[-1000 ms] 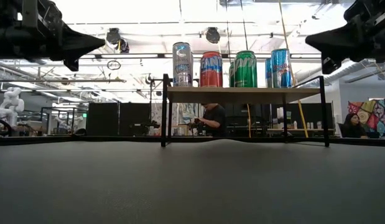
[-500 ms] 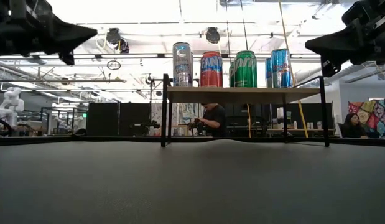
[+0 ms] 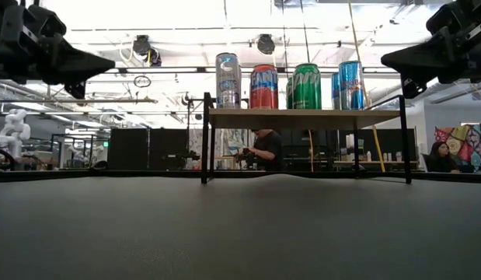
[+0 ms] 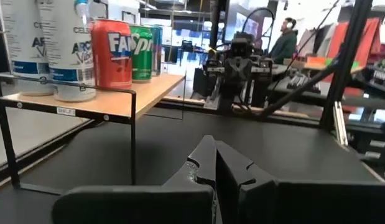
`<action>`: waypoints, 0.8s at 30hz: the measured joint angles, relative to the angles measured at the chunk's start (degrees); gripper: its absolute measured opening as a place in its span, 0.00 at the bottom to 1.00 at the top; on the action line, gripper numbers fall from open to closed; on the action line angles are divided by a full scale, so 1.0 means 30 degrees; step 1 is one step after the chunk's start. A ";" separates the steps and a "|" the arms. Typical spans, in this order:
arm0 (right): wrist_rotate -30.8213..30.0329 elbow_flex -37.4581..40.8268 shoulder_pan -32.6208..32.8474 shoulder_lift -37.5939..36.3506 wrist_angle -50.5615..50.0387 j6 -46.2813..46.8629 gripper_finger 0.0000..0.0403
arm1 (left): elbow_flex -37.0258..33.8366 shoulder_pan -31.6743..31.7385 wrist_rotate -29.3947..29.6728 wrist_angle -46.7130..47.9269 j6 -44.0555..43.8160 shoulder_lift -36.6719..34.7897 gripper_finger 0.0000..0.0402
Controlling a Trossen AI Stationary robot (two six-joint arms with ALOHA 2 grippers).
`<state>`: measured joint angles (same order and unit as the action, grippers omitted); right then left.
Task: Place canned beverage on shelf
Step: Return to Home Position
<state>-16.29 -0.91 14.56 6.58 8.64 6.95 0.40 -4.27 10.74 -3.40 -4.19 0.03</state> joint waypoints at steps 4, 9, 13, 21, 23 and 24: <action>0.0003 0.0000 0.0003 0.0034 -0.0020 -0.0024 0.00 | -0.0007 0.0000 0.0120 0.0045 -0.0322 0.0000 0.00; 0.0007 0.0007 0.0002 0.0034 -0.0108 -0.0034 0.00 | -0.0015 0.0022 0.0358 0.0124 0.0640 0.0131 0.00; 0.0009 0.0007 -0.0003 0.0034 -0.0108 -0.0034 0.00 | -0.0015 0.0022 0.0380 0.0149 0.0542 0.0131 0.00; 0.0015 0.0007 0.0004 0.0034 -0.0108 -0.0034 0.00 | -0.0022 0.0022 0.0401 0.0190 0.0542 0.0131 0.00; 0.0015 0.0007 0.0002 0.0034 -0.0108 -0.0042 0.00 | -0.0022 0.0022 0.0409 0.0202 0.0542 0.0131 0.00; 0.0015 0.0007 0.0004 0.0034 -0.0108 -0.0042 0.00 | -0.0022 0.0022 0.0409 0.0207 0.0542 0.0131 0.00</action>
<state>-16.25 -0.89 14.57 6.68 8.32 6.83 0.34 -4.21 11.97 -2.78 -2.57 0.43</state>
